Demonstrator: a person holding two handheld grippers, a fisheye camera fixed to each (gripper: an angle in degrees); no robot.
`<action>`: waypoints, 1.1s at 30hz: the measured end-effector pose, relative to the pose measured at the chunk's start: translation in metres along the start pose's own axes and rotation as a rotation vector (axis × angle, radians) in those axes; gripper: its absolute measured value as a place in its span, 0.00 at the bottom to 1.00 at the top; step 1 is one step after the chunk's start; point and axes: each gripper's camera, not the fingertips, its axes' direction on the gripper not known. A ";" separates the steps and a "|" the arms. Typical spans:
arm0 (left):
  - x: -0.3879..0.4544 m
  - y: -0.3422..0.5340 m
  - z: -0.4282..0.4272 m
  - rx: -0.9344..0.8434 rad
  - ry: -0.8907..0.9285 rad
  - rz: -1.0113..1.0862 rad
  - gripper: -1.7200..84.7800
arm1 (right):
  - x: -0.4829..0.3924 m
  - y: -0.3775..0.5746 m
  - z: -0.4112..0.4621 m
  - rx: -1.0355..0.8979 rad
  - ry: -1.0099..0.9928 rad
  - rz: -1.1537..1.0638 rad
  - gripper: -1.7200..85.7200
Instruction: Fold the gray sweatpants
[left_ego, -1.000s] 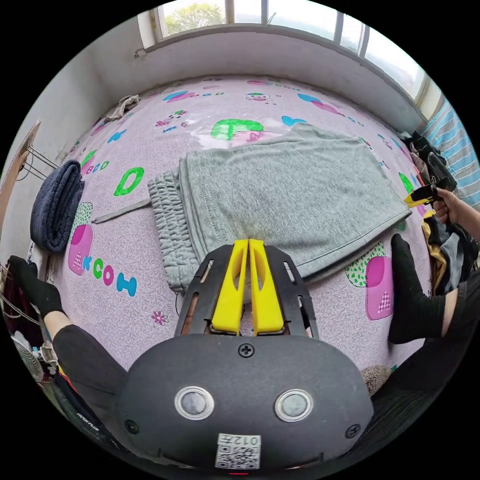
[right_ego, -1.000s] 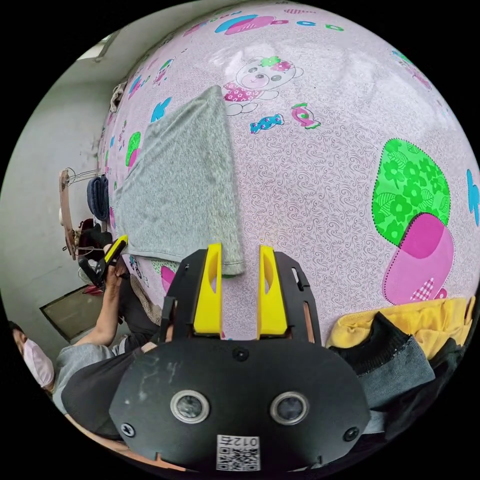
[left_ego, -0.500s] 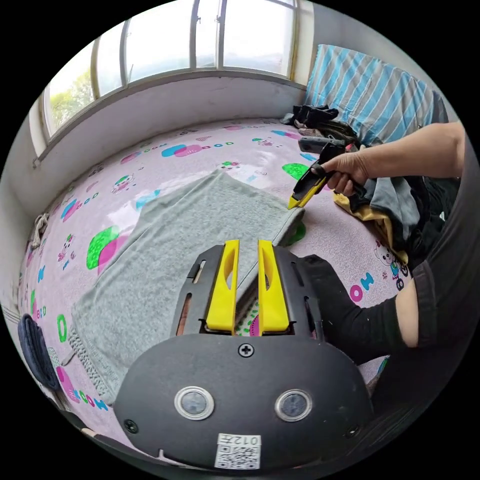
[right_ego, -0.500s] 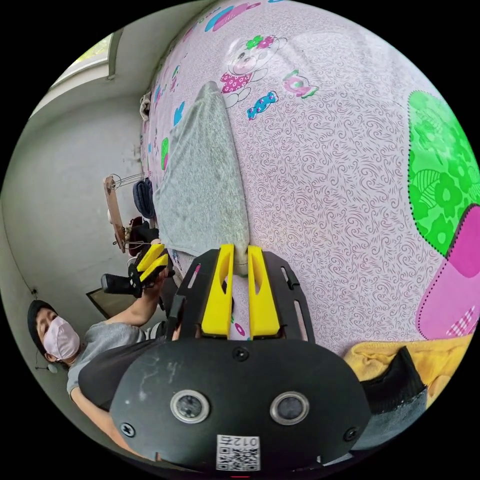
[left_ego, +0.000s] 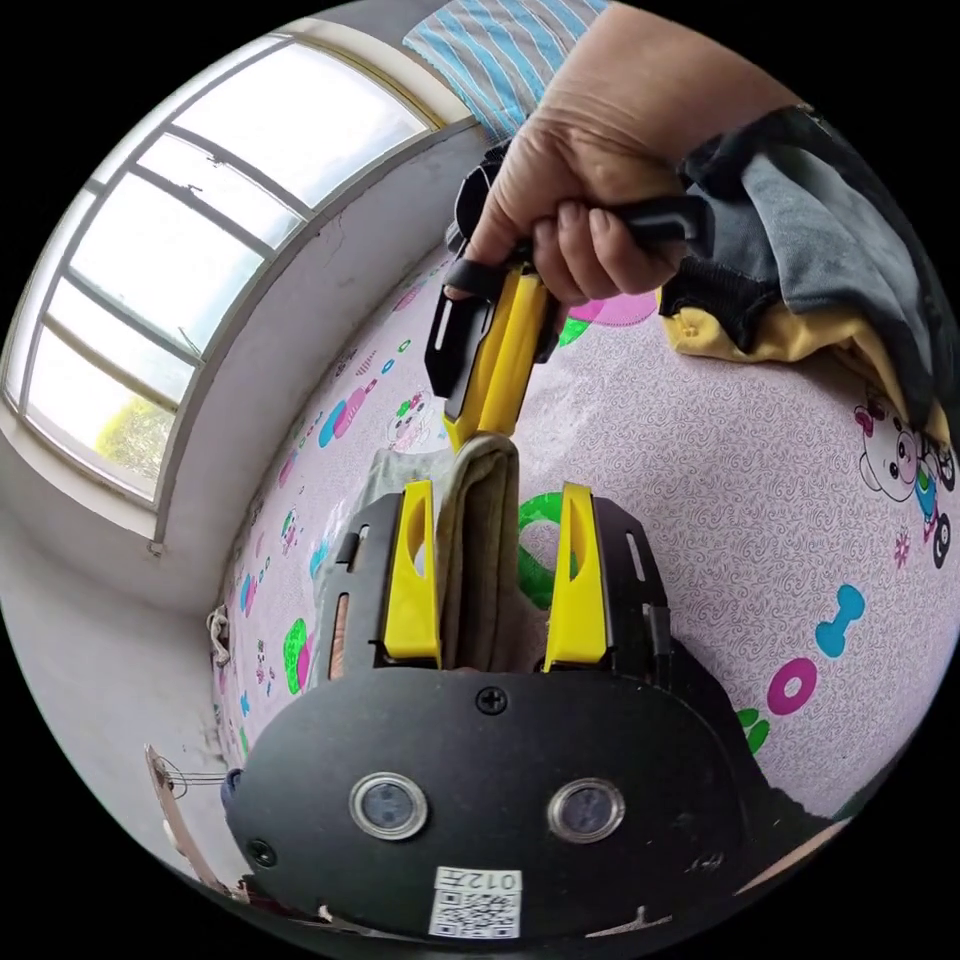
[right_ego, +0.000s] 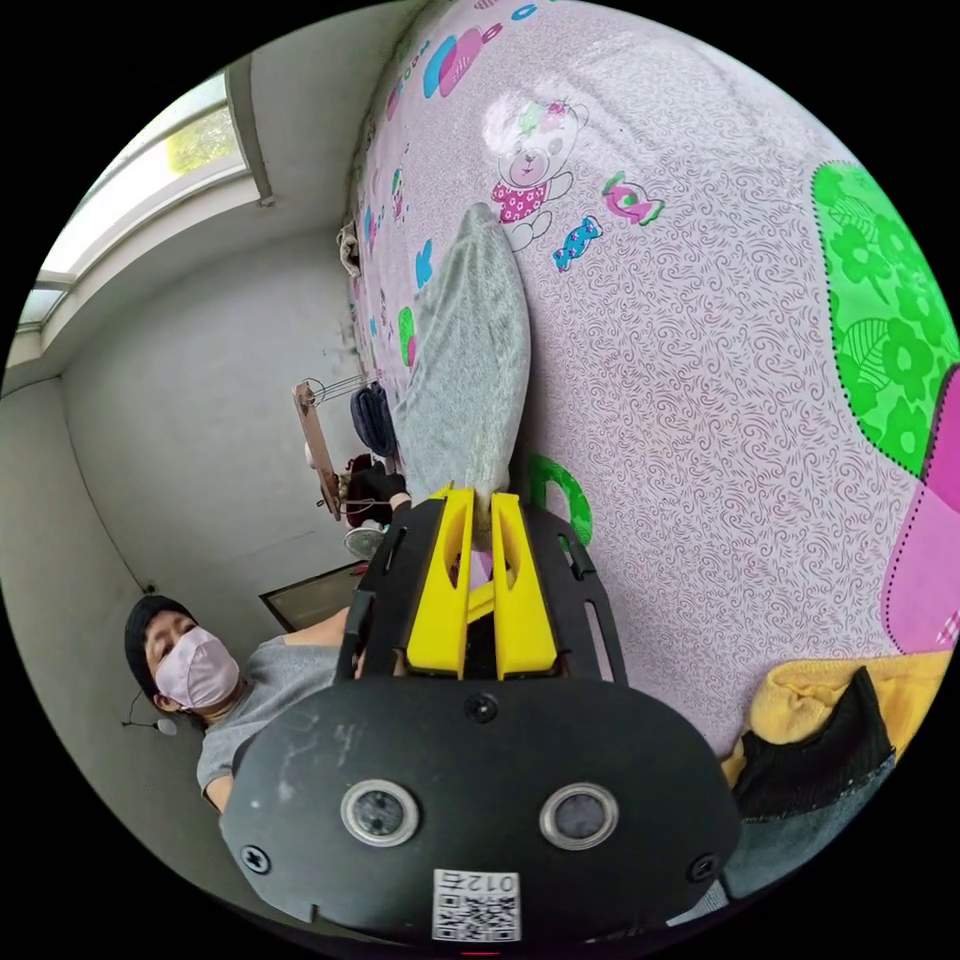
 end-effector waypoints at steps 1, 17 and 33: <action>0.003 -0.001 0.001 -0.007 -0.011 0.004 0.17 | -0.003 -0.001 -0.001 -0.004 0.007 -0.002 0.03; -0.044 0.018 -0.017 0.016 0.103 -0.353 0.06 | 0.003 -0.082 0.001 0.178 0.060 0.066 0.16; -0.090 0.089 -0.039 0.113 0.283 -0.530 0.05 | -0.031 -0.041 0.094 0.306 0.283 -0.170 0.03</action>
